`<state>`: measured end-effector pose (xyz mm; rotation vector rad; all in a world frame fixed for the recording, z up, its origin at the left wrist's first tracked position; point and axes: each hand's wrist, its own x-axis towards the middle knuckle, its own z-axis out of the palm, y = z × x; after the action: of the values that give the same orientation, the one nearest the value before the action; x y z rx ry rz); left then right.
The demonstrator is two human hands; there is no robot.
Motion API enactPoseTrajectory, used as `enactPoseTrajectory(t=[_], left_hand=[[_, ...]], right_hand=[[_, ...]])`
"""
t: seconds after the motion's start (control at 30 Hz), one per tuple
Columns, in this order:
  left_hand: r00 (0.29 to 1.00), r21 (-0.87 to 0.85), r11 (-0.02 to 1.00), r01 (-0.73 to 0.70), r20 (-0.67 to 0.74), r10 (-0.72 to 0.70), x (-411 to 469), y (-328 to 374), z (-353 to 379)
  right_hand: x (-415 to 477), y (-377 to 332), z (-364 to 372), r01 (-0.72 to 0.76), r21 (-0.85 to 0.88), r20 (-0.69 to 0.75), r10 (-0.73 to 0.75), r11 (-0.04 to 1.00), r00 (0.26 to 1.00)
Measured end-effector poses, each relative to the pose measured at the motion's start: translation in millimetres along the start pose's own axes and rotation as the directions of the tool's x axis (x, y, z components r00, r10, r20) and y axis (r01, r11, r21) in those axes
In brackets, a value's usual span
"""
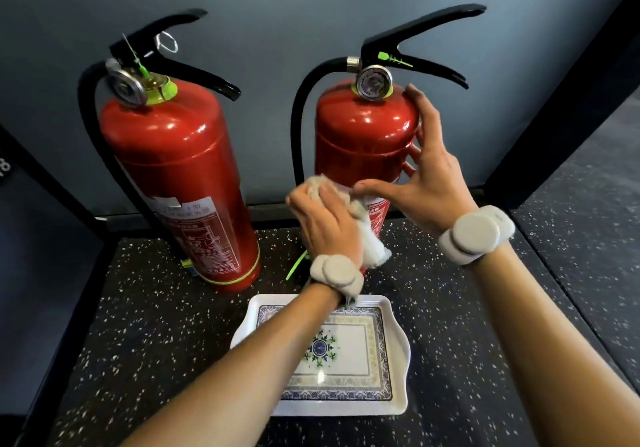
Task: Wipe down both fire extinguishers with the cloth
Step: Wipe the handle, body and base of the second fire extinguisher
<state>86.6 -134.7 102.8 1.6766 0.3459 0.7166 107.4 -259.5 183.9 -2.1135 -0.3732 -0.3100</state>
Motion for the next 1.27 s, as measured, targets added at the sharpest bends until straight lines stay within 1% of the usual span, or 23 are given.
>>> enactPoseTrajectory(t=[0.1, 0.13, 0.17, 0.23, 0.33, 0.43, 0.5, 0.6, 0.63, 0.7, 0.73, 0.83, 0.9, 0.93, 0.97, 1.0, 1.03, 1.07, 1.1, 1.13, 1.17, 1.2, 1.27], left_hand=[[0.969, 0.064, 0.97, 0.234, 0.068, -0.238, -20, -30, 0], [0.957, 0.066, 0.959, 0.277, 0.069, -0.281, -23, -33, 2], [0.959, 0.056, 0.959, 0.276, 0.054, -0.279, -21, -29, 4], [0.979, -0.001, 0.979, 0.206, -0.002, -0.206, -10, -11, 7], [0.989, -0.08, 0.992, 0.097, -0.108, -0.106, 12, 8, 10], [0.986, -0.049, 0.998, 0.028, -0.162, -0.035, 7, 1, 15], [0.983, -0.014, 0.999, 0.051, -0.174, -0.052, -8, -11, 20], [0.981, 0.023, 0.99, 0.136, -0.142, -0.131, -26, -47, 27], [0.973, 0.035, 0.981, 0.193, -0.137, -0.186, -31, -61, 27], [0.931, 0.077, 0.932, 0.355, -0.118, -0.345, -42, -85, 26], [0.914, 0.104, 0.91, 0.401, -0.107, -0.39, -46, -92, 26], [0.925, 0.133, 0.917, 0.377, -0.095, -0.367, -49, -102, 26], [0.914, 0.106, 0.91, 0.402, -0.109, -0.391, -50, -107, 28], [0.891, 0.081, 0.89, 0.449, -0.116, -0.439, -52, -110, 27], [0.849, 0.055, 0.85, 0.523, -0.115, -0.515, -53, -110, 25], [0.784, 0.063, 0.782, 0.62, -0.086, -0.615, -54, -111, 22], [0.695, 0.109, 0.689, 0.717, -0.028, -0.719, -53, -111, 21], [0.612, 0.15, 0.605, 0.782, 0.006, -0.791, -50, -111, 18], [0.545, 0.185, 0.536, 0.824, 0.003, -0.839, -45, -109, 15], [0.512, 0.181, 0.501, 0.847, -0.022, -0.858, -39, -107, 13], [0.5, 0.163, 0.488, 0.857, -0.04, -0.865, -32, -100, 11], [0.503, 0.131, 0.493, 0.86, -0.055, -0.863, -26, -95, 11], [0.577, 0.065, 0.574, 0.816, -0.059, -0.814, -19, -86, 13]], right_hand=[[-2, -1, 1, -0.018, 0.029, -0.006, 0.018, 0.999, 1.0], [-3, -1, 2, -0.023, 0.036, -0.004, 0.024, 0.999, 1.0], [-3, -2, 1, -0.022, 0.044, -0.002, 0.023, 0.999, 1.0], [-3, -3, 1, -0.013, 0.048, -0.003, 0.013, 0.999, 1.0], [-1, 0, 5, 0.003, 0.064, -0.024, -0.002, 0.998, 1.0], [-2, 2, 7, 0.006, 0.095, -0.024, -0.004, 0.996, 1.0], [-3, 3, 6, 0.008, 0.119, -0.026, -0.005, 0.993, 1.0], [-2, 6, 6, 0.0, 0.149, -0.01, 0.002, 0.989, 1.0], [-2, 7, 6, 0.006, 0.156, -0.007, -0.005, 0.988, 1.0], [-2, 9, 7, 0.01, 0.179, 0.002, -0.01, 0.984, 1.0], [-3, 9, 6, 0.012, 0.196, 0.004, -0.013, 0.981, 1.0], [-3, 9, 6, 0.017, 0.232, 0.021, -0.022, 0.973, 1.0], [-3, 8, 7, 0.015, 0.237, 0.028, -0.022, 0.971, 0.999], [-3, 8, 7, 0.015, 0.234, 0.026, -0.021, 0.972, 0.999], [-4, 7, 6, 0.019, 0.231, 0.023, -0.025, 0.973, 0.999], [-4, 6, 6, 0.018, 0.232, 0.025, -0.025, 0.972, 0.999], [-4, 7, 6, 0.015, 0.241, 0.028, -0.022, 0.97, 0.999], [-5, 6, 6, 0.013, 0.248, 0.03, -0.021, 0.969, 0.999], [-5, 6, 7, 0.01, 0.247, 0.028, -0.017, 0.969, 0.999], [-5, 6, 7, 0.008, 0.244, 0.027, -0.014, 0.97, 1.0], [-5, 6, 7, 0.01, 0.245, 0.028, -0.017, 0.97, 0.999], [-4, 6, 7, 0.011, 0.248, 0.031, -0.019, 0.969, 0.999], [-5, 5, 6, 0.014, 0.248, 0.03, -0.022, 0.969, 0.999]])
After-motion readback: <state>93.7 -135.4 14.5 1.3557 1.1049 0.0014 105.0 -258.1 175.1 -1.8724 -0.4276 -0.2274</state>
